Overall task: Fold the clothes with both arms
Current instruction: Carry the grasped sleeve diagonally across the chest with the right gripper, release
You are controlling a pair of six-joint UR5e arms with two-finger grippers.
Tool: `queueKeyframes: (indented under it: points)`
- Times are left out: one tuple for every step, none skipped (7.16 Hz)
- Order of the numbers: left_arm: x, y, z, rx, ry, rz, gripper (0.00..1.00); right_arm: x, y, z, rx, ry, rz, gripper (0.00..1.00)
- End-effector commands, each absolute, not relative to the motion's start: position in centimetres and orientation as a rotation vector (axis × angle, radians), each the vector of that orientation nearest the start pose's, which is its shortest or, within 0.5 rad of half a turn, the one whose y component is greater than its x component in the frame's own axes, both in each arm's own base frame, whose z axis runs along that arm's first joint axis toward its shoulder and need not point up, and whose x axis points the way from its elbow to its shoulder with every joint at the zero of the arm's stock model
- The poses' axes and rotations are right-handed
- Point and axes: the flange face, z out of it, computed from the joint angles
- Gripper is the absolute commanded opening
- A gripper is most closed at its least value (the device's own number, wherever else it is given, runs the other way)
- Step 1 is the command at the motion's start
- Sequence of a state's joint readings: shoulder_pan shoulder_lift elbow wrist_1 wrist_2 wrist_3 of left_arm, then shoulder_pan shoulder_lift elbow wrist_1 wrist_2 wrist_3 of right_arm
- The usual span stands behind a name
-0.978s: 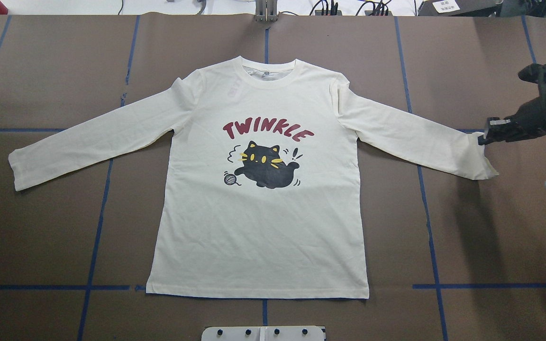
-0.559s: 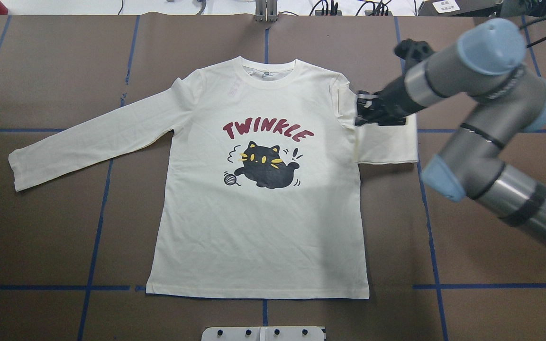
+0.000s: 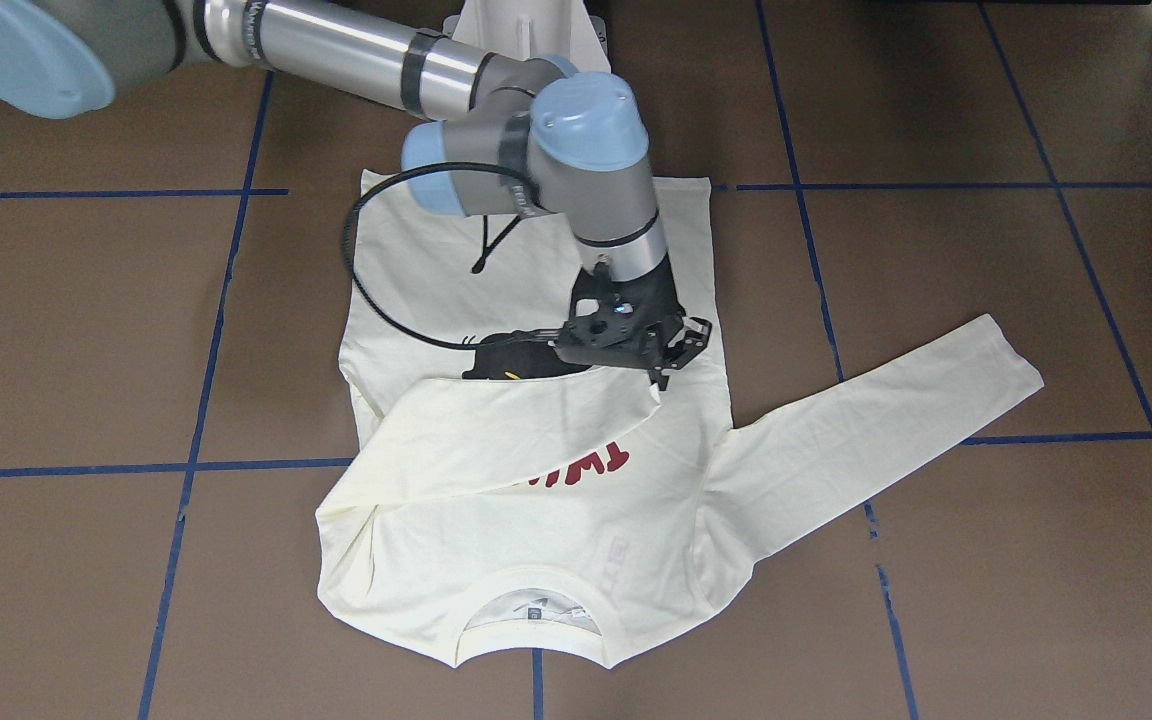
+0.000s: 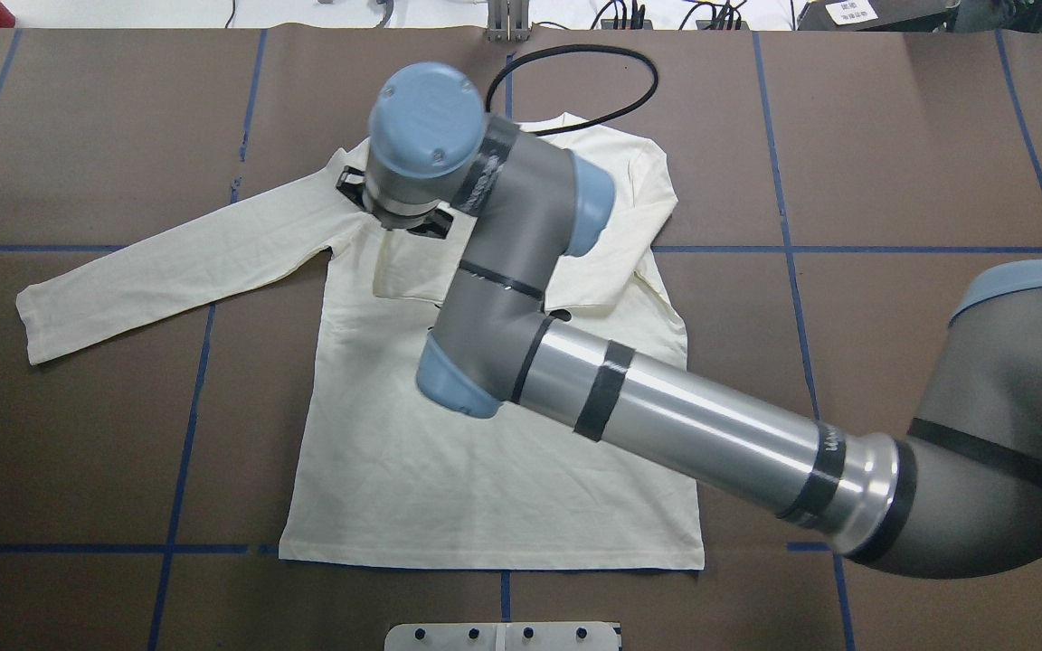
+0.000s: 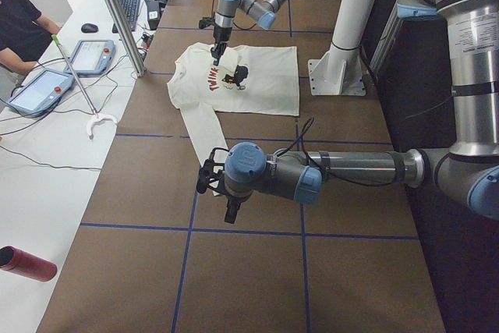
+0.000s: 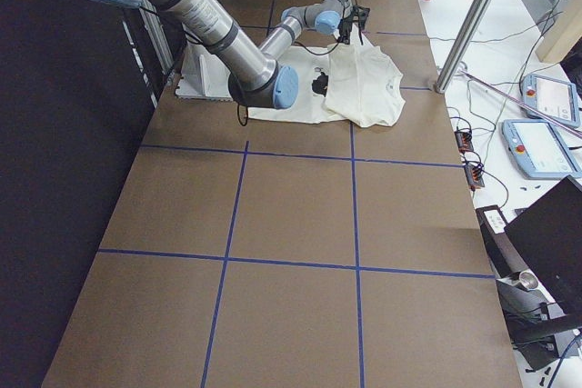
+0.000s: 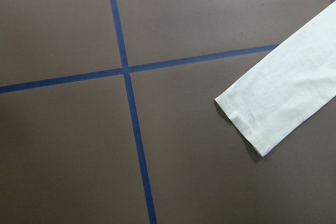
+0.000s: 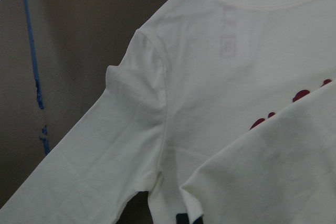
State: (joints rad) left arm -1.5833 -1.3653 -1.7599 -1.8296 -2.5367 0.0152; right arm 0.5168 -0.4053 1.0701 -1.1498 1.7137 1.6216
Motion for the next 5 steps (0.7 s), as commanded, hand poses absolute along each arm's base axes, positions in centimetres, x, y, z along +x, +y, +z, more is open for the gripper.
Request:
queueKeyframes:
  points:
    - [-5.6,-41.5,61.5,0.238,0.963,0.121,1.00,-71.3,-50.1,1.9,0.167,-1.098,0.432,0.00]
    - [-5.6,-41.5,61.5,0.238,0.963,0.121,1.00,-72.1,-49.2,1.0,0.176,-1.102,0.428,0.00]
    - [-5.6,-41.5,61.4,0.238,0.963,0.121,1.00,-72.8,-47.9,0.3,0.188,-1.107,0.421,0.15]
    - [-5.6,-41.5,61.4,0.243,0.963,0.124,1.00,-73.3,-47.6,0.8,0.201,-1.098,0.428,0.93]
    - [-3.7,-42.1,60.6,0.243,1.006,0.175,1.00,-73.2,-47.7,0.6,0.204,-1.103,0.430,0.98]
